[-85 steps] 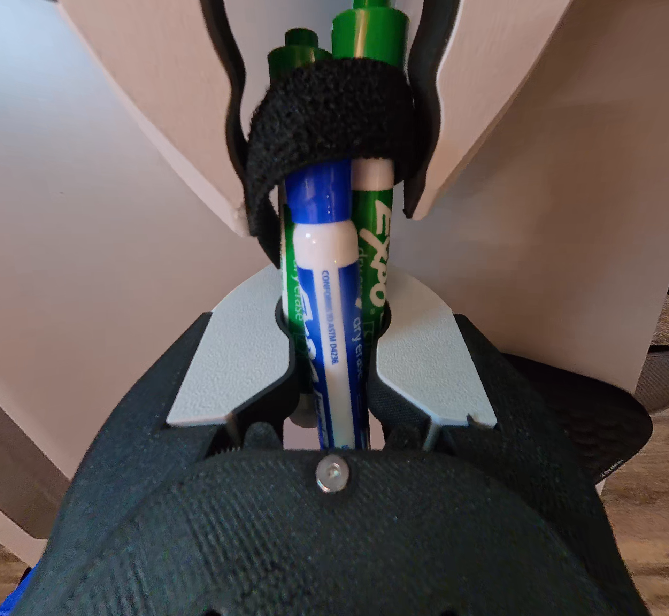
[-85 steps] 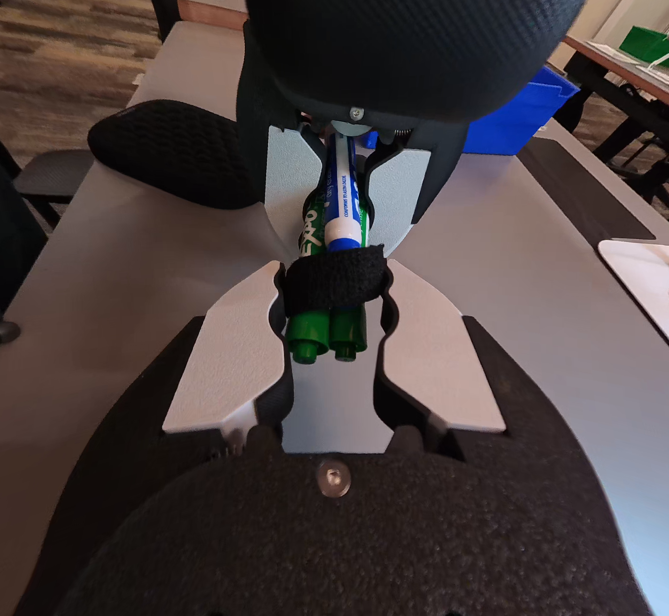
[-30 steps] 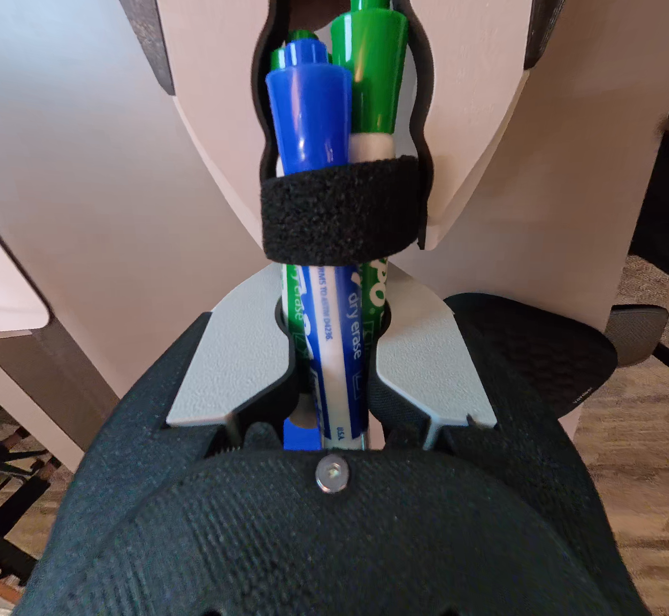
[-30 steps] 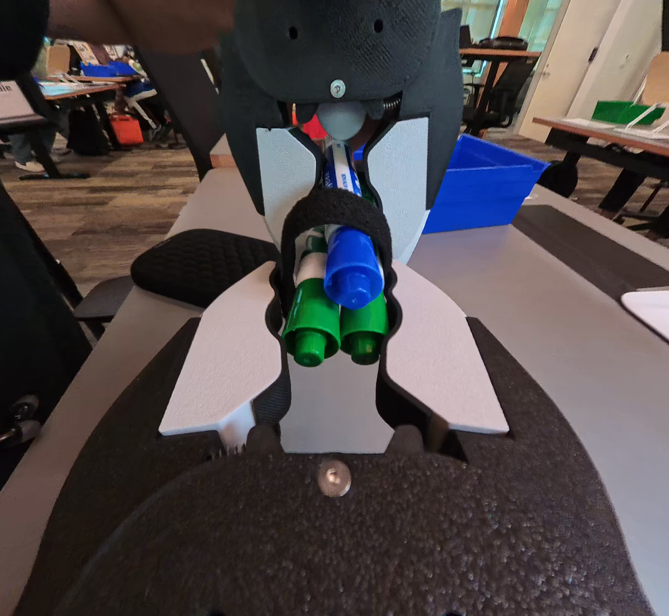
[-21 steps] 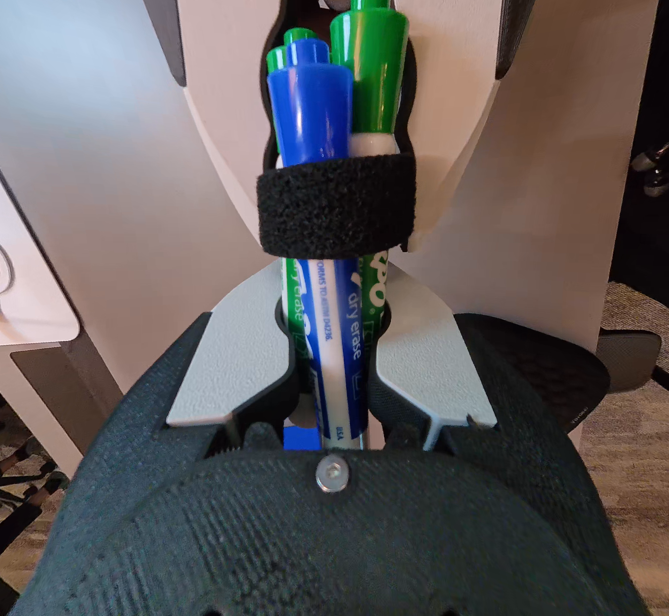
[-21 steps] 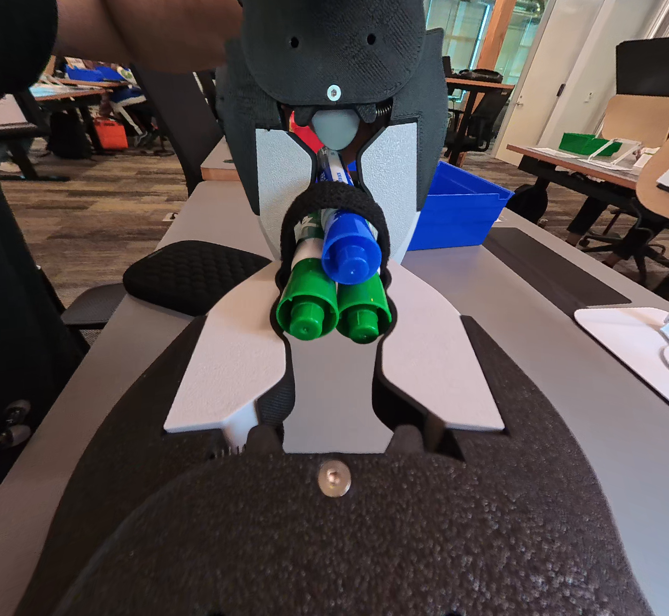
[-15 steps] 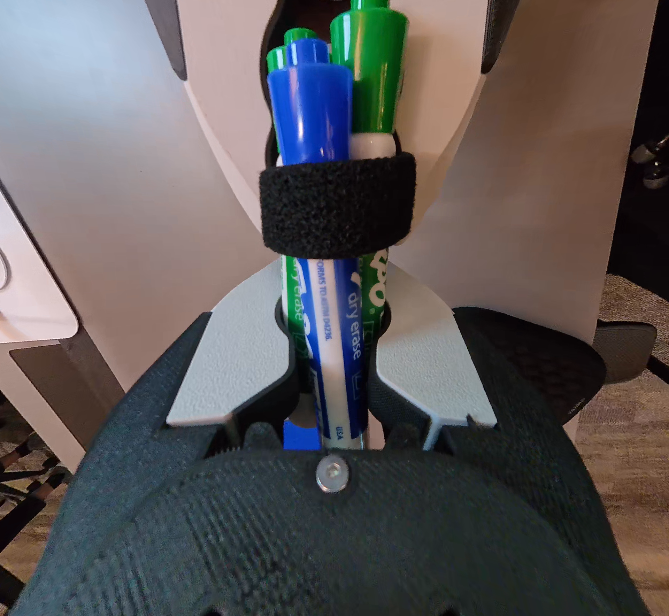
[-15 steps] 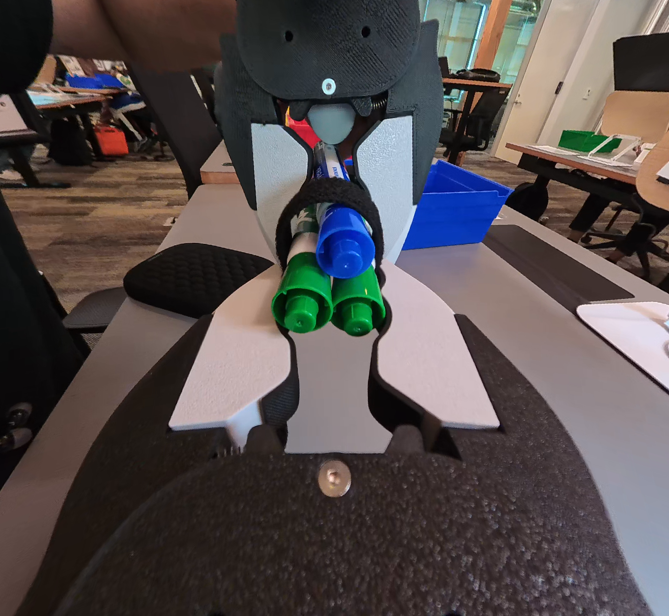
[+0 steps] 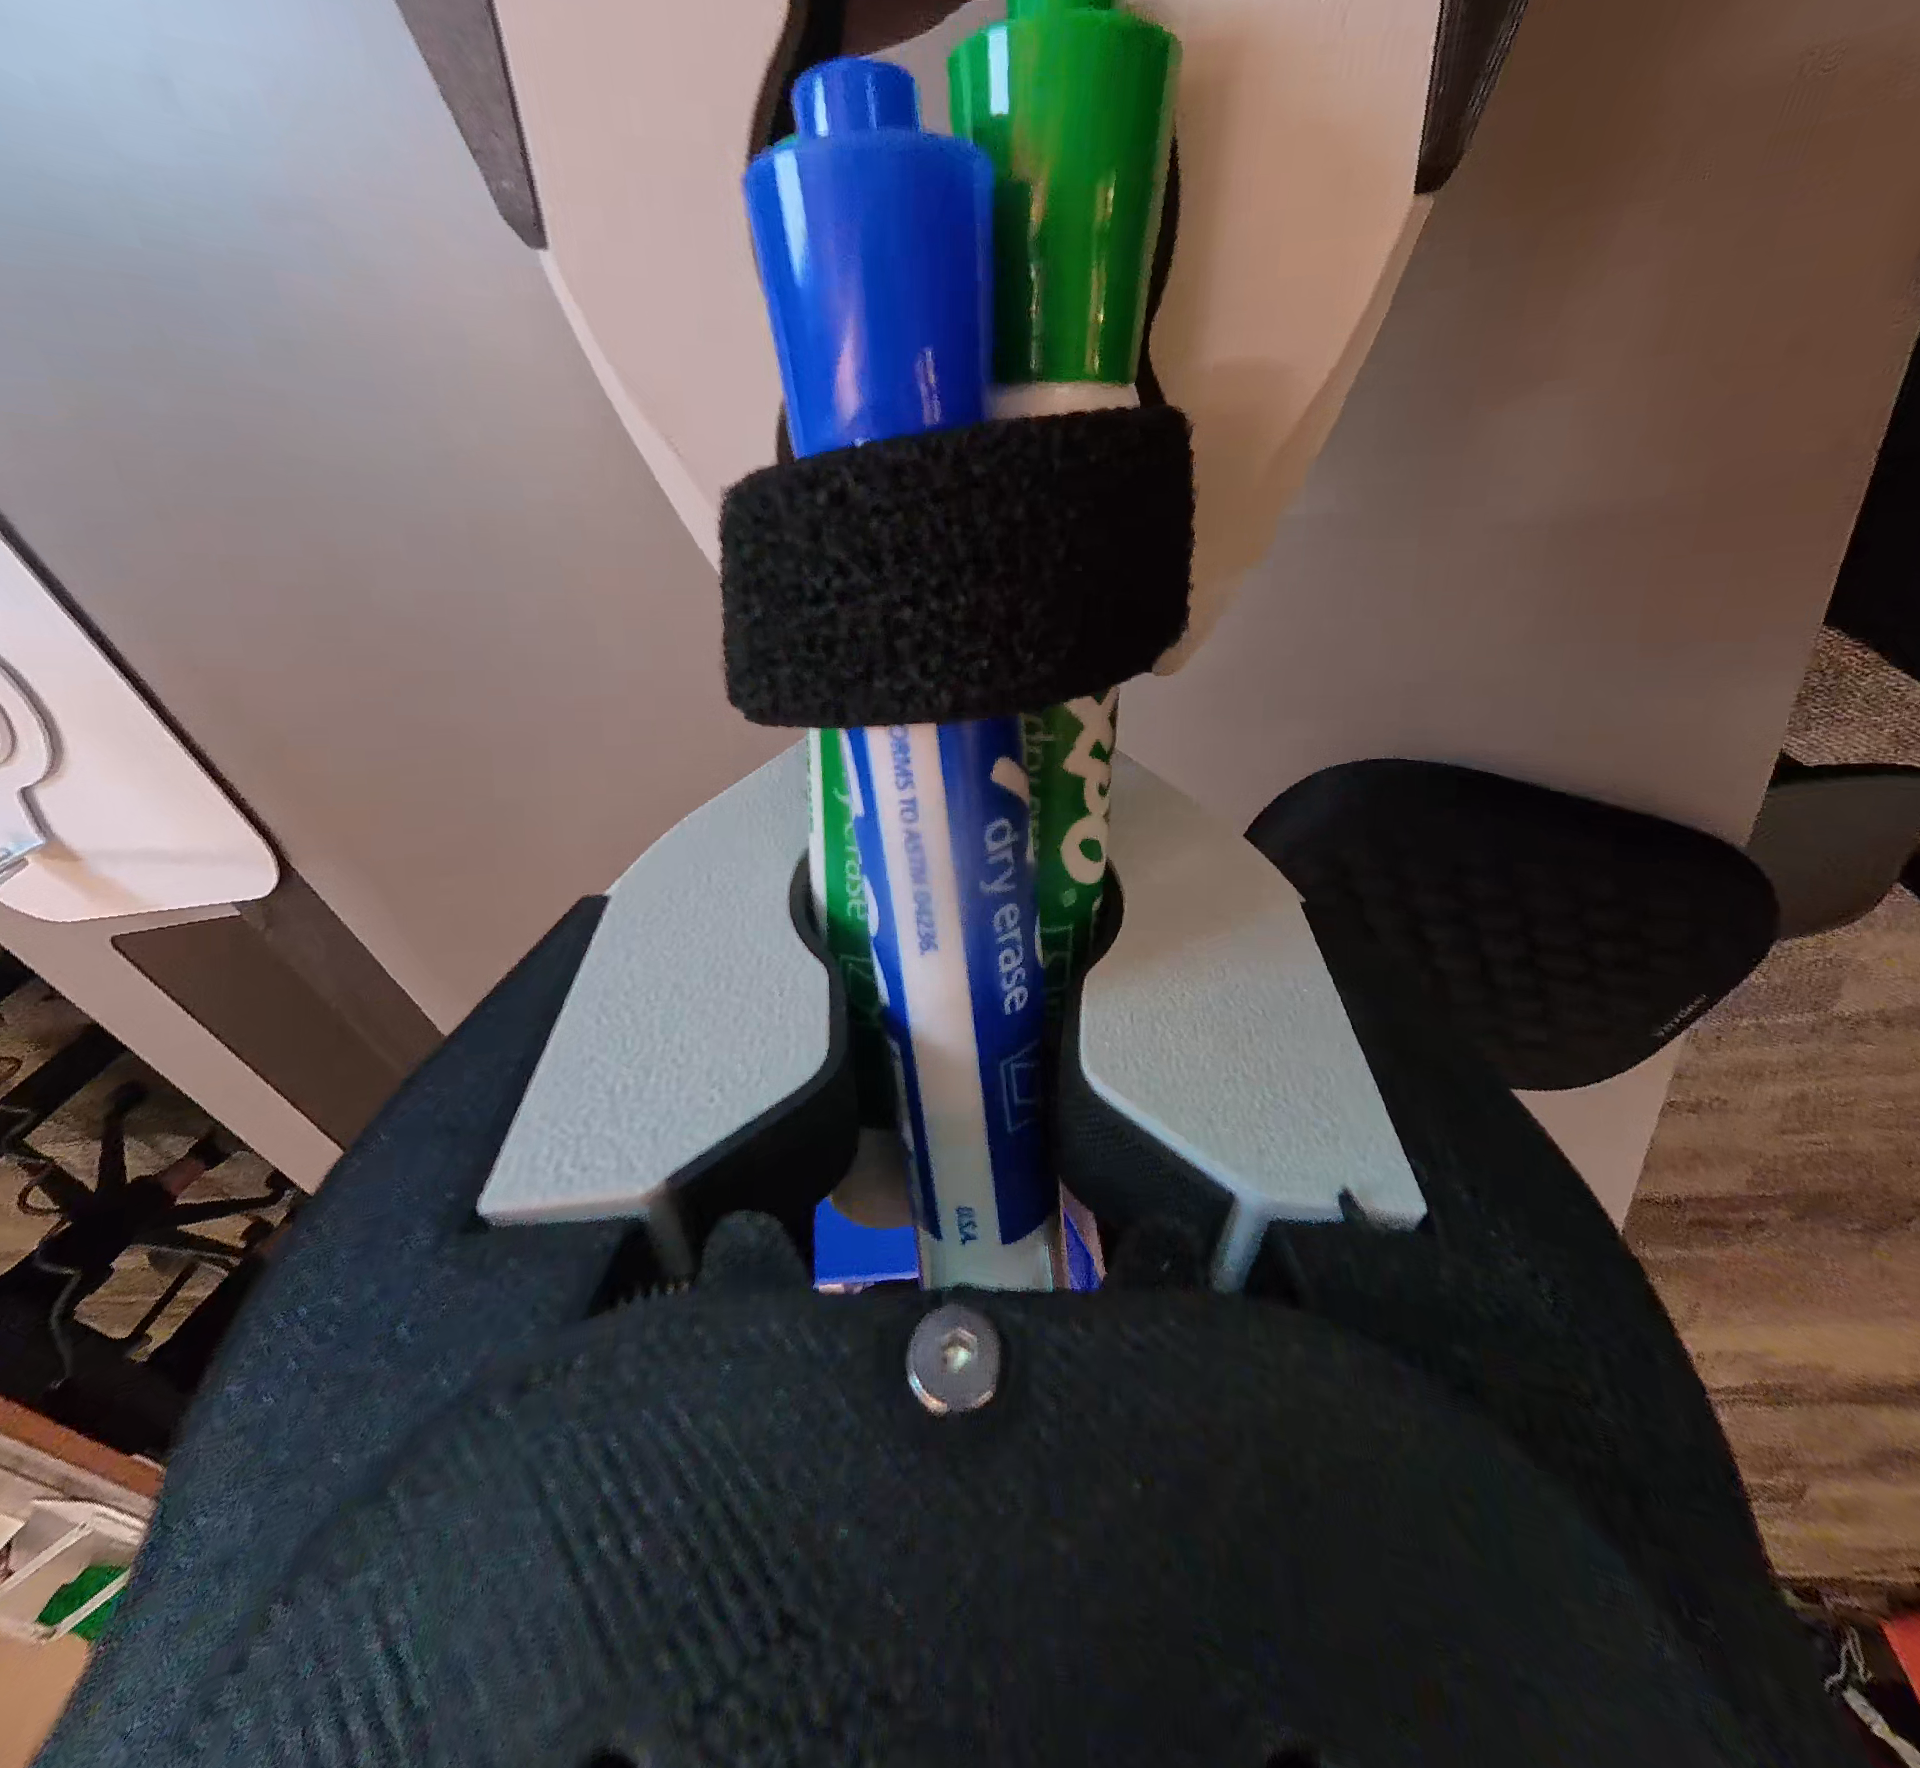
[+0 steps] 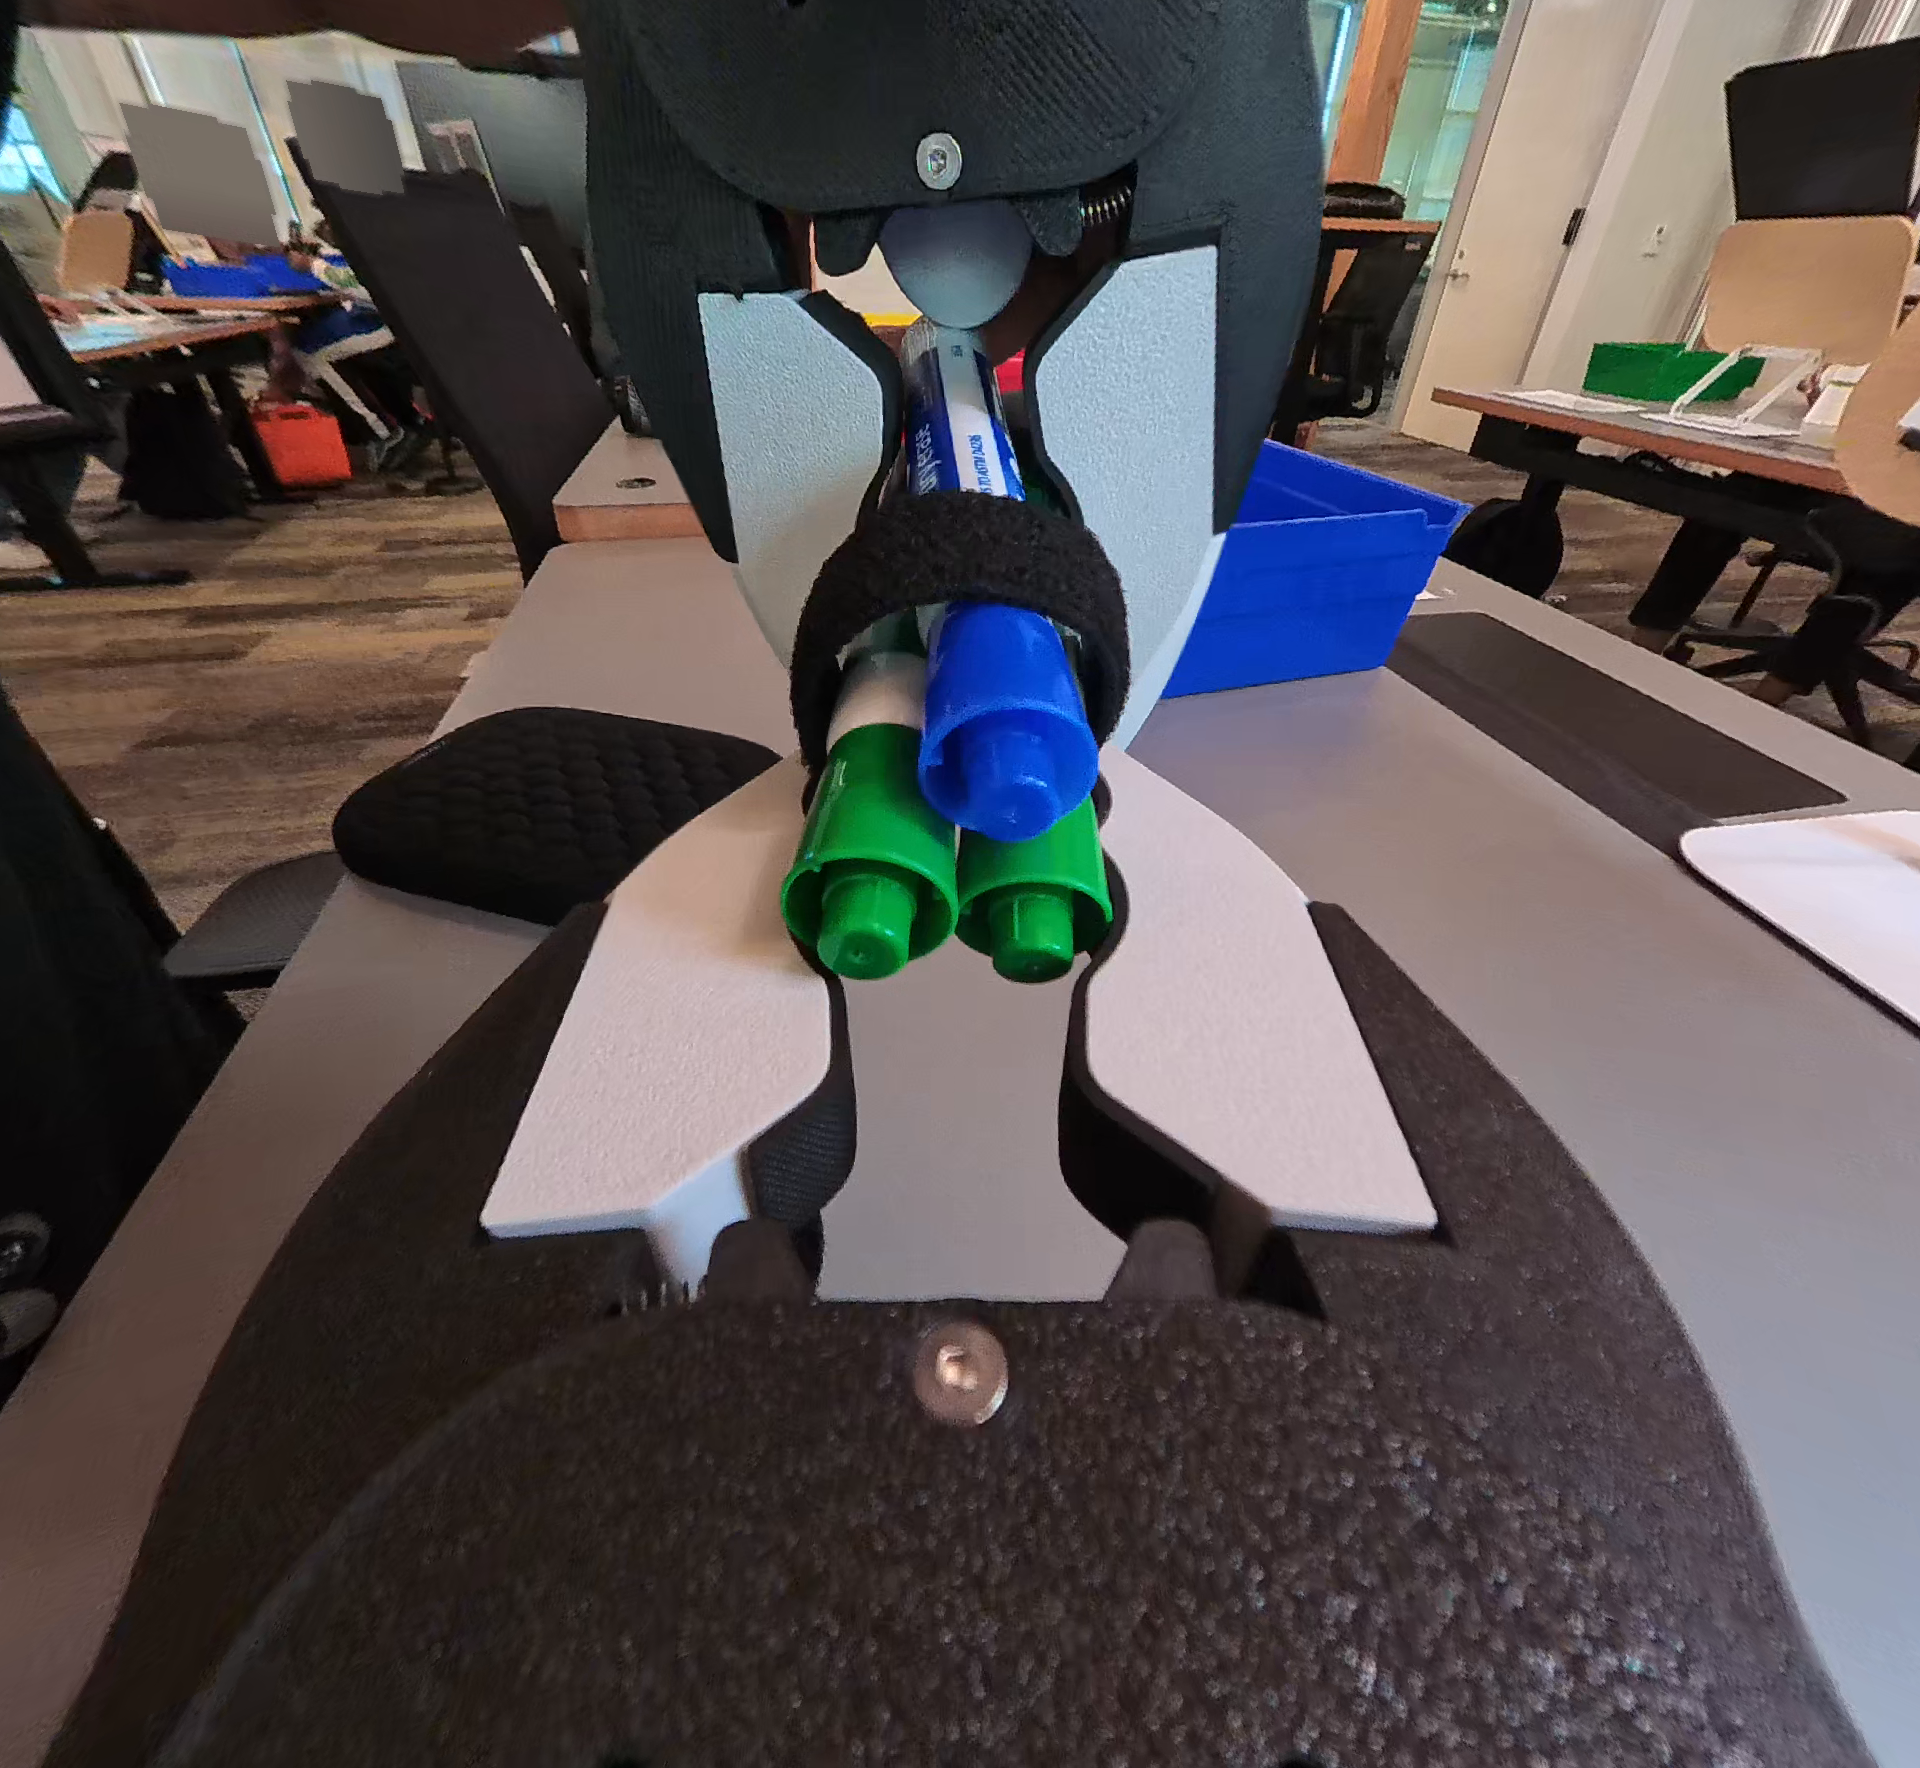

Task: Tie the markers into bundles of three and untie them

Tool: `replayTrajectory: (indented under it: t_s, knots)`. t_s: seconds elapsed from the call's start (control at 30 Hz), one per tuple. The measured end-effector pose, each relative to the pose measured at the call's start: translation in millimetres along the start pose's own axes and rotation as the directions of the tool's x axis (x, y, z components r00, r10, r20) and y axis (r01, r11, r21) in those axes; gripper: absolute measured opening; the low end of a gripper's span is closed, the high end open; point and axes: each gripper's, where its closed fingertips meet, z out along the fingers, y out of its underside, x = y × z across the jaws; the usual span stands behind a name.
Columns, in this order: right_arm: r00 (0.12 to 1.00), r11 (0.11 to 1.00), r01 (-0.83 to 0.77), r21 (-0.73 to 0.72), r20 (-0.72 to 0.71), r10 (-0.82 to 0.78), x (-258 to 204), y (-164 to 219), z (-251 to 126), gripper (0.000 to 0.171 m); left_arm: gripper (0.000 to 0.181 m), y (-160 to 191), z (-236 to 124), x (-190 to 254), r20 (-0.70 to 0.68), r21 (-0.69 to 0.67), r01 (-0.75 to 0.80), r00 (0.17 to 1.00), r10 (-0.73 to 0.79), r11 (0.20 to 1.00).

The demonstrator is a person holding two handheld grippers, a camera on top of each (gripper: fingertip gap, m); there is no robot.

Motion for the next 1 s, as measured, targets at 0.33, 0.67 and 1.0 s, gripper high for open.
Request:
replayTrajectory:
  t_s: [0.33,0.67,1.0]
  knots:
    - [0.998,0.997,-0.059,-0.054,0.034,0.061,-1.5,7.6,-0.9,0.042,0.043,-5.3,14.0,4.6,-0.033,0.112,0.052,0.998,-0.048,0.992]
    - [0.993,0.988,-0.113,-0.106,0.03,0.116,-2.8,22.1,2.7,0.04,0.042,-9.7,24.7,6.7,-0.056,0.219,0.093,0.995,-0.083,0.971]
    - [0.992,0.994,-0.107,-0.013,0.067,0.108,-9.5,14.4,1.1,0.026,0.042,-22.3,26.1,9.4,-0.075,0.305,0.107,0.993,-0.088,0.946]
